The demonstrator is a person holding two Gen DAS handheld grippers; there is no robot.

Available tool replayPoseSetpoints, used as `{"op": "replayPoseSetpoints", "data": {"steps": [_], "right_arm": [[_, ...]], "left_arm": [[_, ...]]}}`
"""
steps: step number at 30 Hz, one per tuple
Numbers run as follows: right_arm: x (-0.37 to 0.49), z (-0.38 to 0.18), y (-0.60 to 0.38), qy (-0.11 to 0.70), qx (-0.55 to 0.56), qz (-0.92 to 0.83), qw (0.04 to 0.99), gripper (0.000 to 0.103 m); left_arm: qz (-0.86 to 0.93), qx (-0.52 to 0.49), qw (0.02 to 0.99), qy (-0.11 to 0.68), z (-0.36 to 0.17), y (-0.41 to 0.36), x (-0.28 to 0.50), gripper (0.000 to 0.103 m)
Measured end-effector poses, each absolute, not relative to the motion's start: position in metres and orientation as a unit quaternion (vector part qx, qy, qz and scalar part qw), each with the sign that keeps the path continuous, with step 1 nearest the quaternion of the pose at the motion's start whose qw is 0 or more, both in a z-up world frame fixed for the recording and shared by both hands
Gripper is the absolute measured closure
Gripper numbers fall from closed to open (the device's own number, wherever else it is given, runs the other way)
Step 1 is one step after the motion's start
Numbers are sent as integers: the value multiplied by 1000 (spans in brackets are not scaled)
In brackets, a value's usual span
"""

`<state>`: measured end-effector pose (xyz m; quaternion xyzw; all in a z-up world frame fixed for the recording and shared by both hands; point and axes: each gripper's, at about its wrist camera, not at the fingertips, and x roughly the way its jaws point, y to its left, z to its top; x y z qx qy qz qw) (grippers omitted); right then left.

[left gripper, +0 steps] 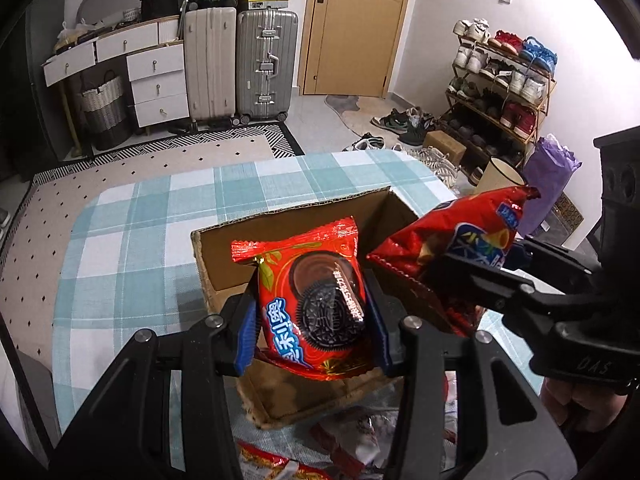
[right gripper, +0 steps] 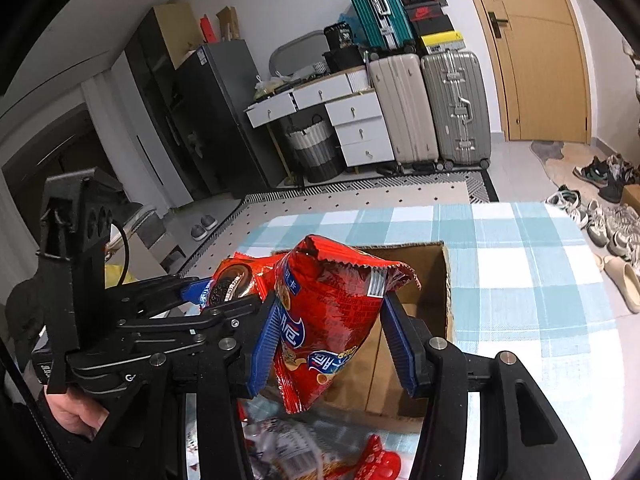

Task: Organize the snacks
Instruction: 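Carry both packs into the cardboard box and open both grippers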

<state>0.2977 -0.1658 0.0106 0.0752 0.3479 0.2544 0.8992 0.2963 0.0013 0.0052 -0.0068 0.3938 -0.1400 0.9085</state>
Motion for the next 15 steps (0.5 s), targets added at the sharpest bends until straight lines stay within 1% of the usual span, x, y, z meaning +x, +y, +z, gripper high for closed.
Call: {"op": "replayPoseSetpoints", "data": {"steps": [8, 10, 12, 13, 14, 15], "right_arm": [[314, -8, -166, 352, 67, 251, 899, 52], [316, -10, -165, 351, 60, 247, 901, 51], [320, -12, -165, 350, 58, 244, 903, 48], [321, -13, -167, 347, 60, 240, 905, 42], [320, -13, -167, 346, 61, 237, 906, 37], [320, -13, -169, 345, 65, 237, 906, 35]], "left_arm": [[-145, -2, 904, 401, -12, -7, 317, 60], [-148, -1, 905, 400, -13, -7, 318, 58], [-148, 0, 906, 396, -13, -6, 318, 51], [-144, 2, 907, 395, -13, -5, 318, 49], [-144, 3, 908, 393, -13, -4, 318, 44], [-145, 1, 909, 391, -12, -3, 317, 39]]}}
